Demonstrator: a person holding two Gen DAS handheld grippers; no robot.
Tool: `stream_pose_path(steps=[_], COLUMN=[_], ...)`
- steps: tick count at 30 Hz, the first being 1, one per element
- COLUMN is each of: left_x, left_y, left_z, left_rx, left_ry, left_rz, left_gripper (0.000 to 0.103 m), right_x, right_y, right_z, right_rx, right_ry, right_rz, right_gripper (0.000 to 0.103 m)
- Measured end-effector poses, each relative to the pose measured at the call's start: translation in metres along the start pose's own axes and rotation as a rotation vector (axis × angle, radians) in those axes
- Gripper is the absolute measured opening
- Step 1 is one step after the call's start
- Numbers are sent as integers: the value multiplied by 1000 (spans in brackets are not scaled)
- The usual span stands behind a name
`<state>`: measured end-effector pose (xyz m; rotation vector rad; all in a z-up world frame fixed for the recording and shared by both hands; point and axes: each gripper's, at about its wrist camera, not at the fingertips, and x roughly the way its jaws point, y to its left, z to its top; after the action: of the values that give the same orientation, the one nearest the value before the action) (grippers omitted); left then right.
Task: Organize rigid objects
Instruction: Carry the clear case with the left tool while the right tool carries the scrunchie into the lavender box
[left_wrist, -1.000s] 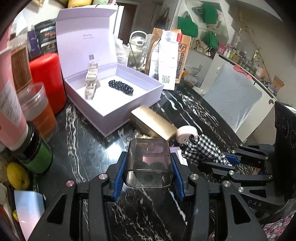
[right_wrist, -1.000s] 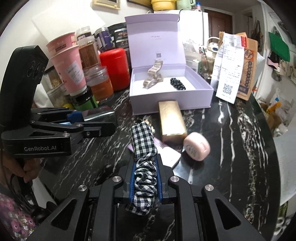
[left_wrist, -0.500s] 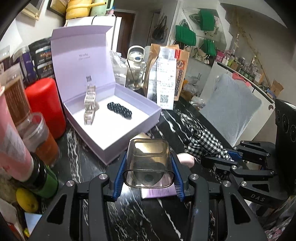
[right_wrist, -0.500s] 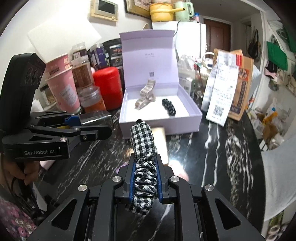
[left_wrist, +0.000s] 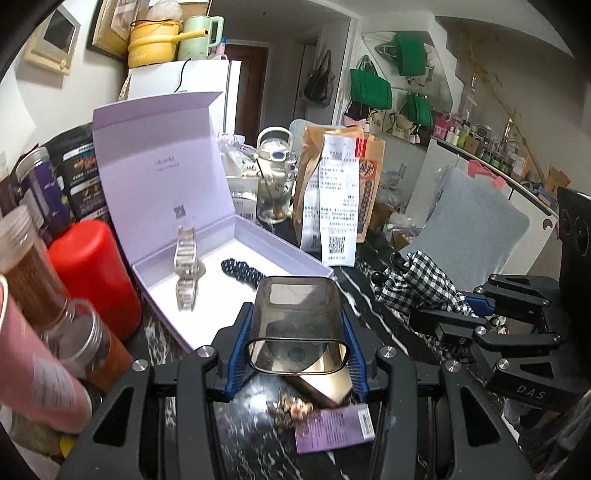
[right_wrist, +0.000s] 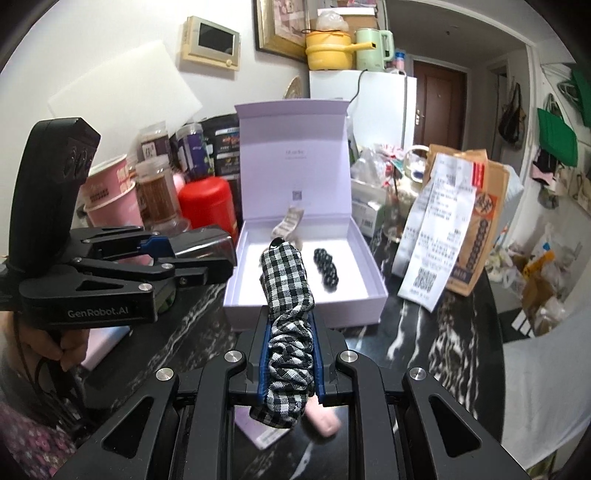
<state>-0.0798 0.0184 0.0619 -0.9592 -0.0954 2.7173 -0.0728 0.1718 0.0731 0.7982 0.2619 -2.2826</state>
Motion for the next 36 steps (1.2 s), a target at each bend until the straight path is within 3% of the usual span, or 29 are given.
stream_pose_path(steps=[22,30,36], left_x=[61,81,99], left_y=[35,53,73], left_z=[80,96,97], left_rx=[1,-30,-73], left_ry=[-61,-84,-64], left_rz=[74,144,153], left_gripper=[45,45,45], right_x=[50,75,98], right_y=[-37,-49,-57], right_z=[77,99,107], right_rx=[-27,-24,-4], right_ry=[-47,-79,-81], right_rz=[10,7,26], right_gripper=[18,18,18])
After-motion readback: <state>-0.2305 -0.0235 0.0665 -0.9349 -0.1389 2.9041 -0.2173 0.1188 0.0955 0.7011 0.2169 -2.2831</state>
